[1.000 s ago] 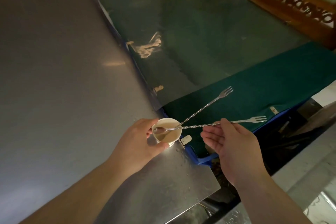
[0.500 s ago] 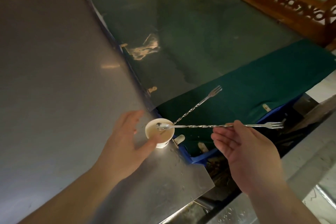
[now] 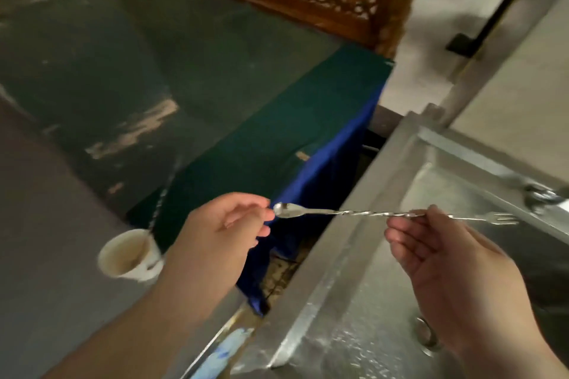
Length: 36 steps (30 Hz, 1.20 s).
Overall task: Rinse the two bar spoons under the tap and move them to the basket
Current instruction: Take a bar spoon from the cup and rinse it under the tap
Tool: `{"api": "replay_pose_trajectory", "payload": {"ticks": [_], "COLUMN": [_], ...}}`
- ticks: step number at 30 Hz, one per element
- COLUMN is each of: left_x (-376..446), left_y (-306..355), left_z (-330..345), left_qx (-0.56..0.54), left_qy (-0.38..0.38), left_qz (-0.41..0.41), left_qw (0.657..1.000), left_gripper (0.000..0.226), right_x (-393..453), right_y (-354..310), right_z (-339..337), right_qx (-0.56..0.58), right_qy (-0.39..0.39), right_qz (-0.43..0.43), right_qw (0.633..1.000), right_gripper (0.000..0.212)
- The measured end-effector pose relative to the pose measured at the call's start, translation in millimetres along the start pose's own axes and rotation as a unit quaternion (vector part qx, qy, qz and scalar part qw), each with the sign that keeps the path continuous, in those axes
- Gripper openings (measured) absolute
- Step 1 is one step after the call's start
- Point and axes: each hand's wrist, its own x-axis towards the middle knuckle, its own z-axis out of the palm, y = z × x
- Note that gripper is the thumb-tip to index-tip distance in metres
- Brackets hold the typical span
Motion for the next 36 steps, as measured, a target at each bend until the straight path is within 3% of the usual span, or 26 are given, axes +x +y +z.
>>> {"api": "replay_pose_trajectory", "payload": {"ticks": [5, 10, 20, 26, 31, 34, 36], "left_x": [1, -9, -18, -11, -1, 5, 9], "left_y": [17, 29, -1, -16, -12, -7, -4], "left_z": [107, 221, 401, 458, 472, 474, 474], "left_qx": [-0.096, -0.121, -0.092, -0.037, 0.02, 0.063, 0.1], "left_qy": [-0.126, -0.236, -0.286, -0.298, -0.288, -0.275, -0.271], "left_qz": [-0.059, -0.094, -0.182, -0.162, -0.074, -0.011, 0.038], "left_qw": [0.986, 0.96, 0.936, 0.94, 0.955, 0.959, 0.957], "left_gripper": [0.012, 0.02, 0.014, 0.013, 0.016, 0.016, 0.015], "right_x": [4, 7, 36, 58, 70, 77, 82], "right_y": [-50, -80, -88, -75, -62, -51, -43], "right_z": [-93, -191, -330, -365, -367, -363, -360], "right_qx": [0.035, 0.105, 0.203, 0.289, 0.347, 0.306, 0.179], "right_qy": [0.072, 0.161, 0.262, 0.286, 0.273, 0.267, 0.271], "right_qz": [-0.042, -0.056, -0.052, -0.016, 0.06, 0.13, 0.178], "right_qw": [0.996, 0.98, 0.942, 0.914, 0.895, 0.904, 0.929], "right_gripper": [0.028, 0.032, 0.02, 0.017, 0.025, 0.03, 0.033]}}
